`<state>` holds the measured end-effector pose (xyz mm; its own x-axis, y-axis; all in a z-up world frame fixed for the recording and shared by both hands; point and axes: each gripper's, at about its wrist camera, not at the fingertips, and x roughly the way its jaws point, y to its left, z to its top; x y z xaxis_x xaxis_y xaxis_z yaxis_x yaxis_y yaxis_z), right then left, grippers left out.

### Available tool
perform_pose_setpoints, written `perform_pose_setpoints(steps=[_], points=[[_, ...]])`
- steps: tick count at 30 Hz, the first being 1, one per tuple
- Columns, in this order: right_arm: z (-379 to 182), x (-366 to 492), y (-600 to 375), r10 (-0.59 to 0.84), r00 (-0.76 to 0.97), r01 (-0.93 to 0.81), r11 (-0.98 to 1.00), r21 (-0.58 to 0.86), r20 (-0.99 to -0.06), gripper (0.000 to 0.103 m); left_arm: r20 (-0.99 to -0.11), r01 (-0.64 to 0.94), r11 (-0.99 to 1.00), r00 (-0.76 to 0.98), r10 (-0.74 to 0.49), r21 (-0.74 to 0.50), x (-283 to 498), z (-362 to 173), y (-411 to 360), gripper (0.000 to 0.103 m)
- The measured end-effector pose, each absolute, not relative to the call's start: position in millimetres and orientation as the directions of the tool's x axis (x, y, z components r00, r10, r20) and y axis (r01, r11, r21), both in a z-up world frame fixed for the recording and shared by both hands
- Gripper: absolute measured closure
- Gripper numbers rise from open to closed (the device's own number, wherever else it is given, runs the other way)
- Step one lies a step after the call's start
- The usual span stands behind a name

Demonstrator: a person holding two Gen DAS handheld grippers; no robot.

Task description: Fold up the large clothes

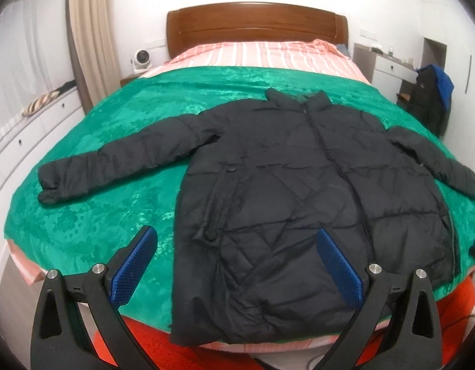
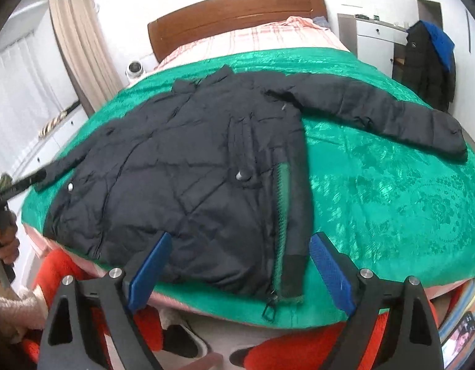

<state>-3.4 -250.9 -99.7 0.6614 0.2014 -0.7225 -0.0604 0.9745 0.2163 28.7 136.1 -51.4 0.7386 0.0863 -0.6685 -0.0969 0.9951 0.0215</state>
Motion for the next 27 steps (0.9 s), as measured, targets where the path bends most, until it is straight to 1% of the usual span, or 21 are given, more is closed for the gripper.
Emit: perform_pose_setpoints(steps=[3, 5, 8, 10, 12, 14, 16, 17, 18, 19, 20, 21, 23, 25, 27], points=[[-92, 20, -310, 0.144, 0.703, 0.048, 0.967, 0.249, -0.697, 0.013, -0.659, -0.118, 0.992, 0.744, 0.111, 0.034, 27, -49, 141, 0.001], [-86, 40, -375, 0.062, 0.746, 0.186, 0.937, 0.297, -0.663, 0.013, -0.655, -0.133, 0.991, 0.746, 0.119, 0.028, 25, -47, 146, 0.001], [-102, 63, -465, 0.012, 0.733, 0.386, 0.816, 0.430, -0.680, 0.013, -0.659, -0.155, 0.988, 0.741, 0.125, 0.012, 23, -49, 153, 0.001], [-125, 72, -518, 0.026, 0.727, 0.486, 0.686, 0.541, -0.686, 0.013, -0.670, -0.171, 0.985, 0.731, 0.129, 0.003, 23, -52, 157, 0.001], [-141, 80, -545, 0.036, 0.737, 0.523, 0.602, 0.604, -0.675, 0.015, -0.680, -0.182, 0.983, 0.722, 0.132, -0.002, 22, -55, 159, 0.001], [-158, 93, -568, 0.068, 0.765, 0.519, 0.525, 0.675, -0.641, 0.019, -0.690, -0.189, 0.982, 0.712, 0.131, -0.008, 23, -57, 159, 0.001], [-172, 101, -586, 0.033, 0.782, 0.548, 0.437, 0.713, -0.622, 0.023, -0.695, -0.193, 0.981, 0.707, 0.135, -0.006, 24, -57, 158, 0.001], [-176, 105, -593, 0.013, 0.791, 0.556, 0.401, 0.728, -0.612, 0.027, -0.693, -0.194, 0.981, 0.708, 0.136, -0.006, 25, -56, 157, 0.001], [-177, 109, -598, -0.012, 0.795, 0.565, 0.379, 0.733, -0.607, 0.041, -0.691, -0.196, 0.981, 0.710, 0.138, -0.005, 25, -56, 157, 0.001], [-176, 114, -600, -0.030, 0.783, 0.584, 0.380, 0.717, -0.621, 0.066, -0.686, -0.198, 0.980, 0.714, 0.140, -0.005, 24, -54, 156, 0.001], [-168, 120, -601, -0.061, 0.761, 0.610, 0.405, 0.681, -0.645, 0.080, -0.683, -0.198, 0.980, 0.716, 0.141, -0.006, 23, -53, 156, 0.001], [-153, 126, -598, -0.099, 0.748, 0.622, 0.447, 0.643, -0.656, 0.086, -0.680, -0.199, 0.980, 0.720, 0.141, -0.007, 22, -52, 157, 0.001], [-111, 138, -584, -0.143, 0.760, 0.589, 0.564, 0.579, -0.634, 0.087, -0.674, -0.201, 0.979, 0.725, 0.142, -0.010, 21, -52, 159, 0.001], [-50, 155, -555, -0.162, 0.800, 0.501, 0.711, 0.493, -0.578, 0.087, -0.676, -0.205, 0.979, 0.724, 0.139, -0.019, 21, -54, 162, 0.001], [18, 175, -509, -0.125, 0.859, 0.364, 0.831, 0.421, -0.497, 0.087, -0.683, -0.203, 0.978, 0.720, 0.121, -0.041, 23, -58, 165, 0.001]])
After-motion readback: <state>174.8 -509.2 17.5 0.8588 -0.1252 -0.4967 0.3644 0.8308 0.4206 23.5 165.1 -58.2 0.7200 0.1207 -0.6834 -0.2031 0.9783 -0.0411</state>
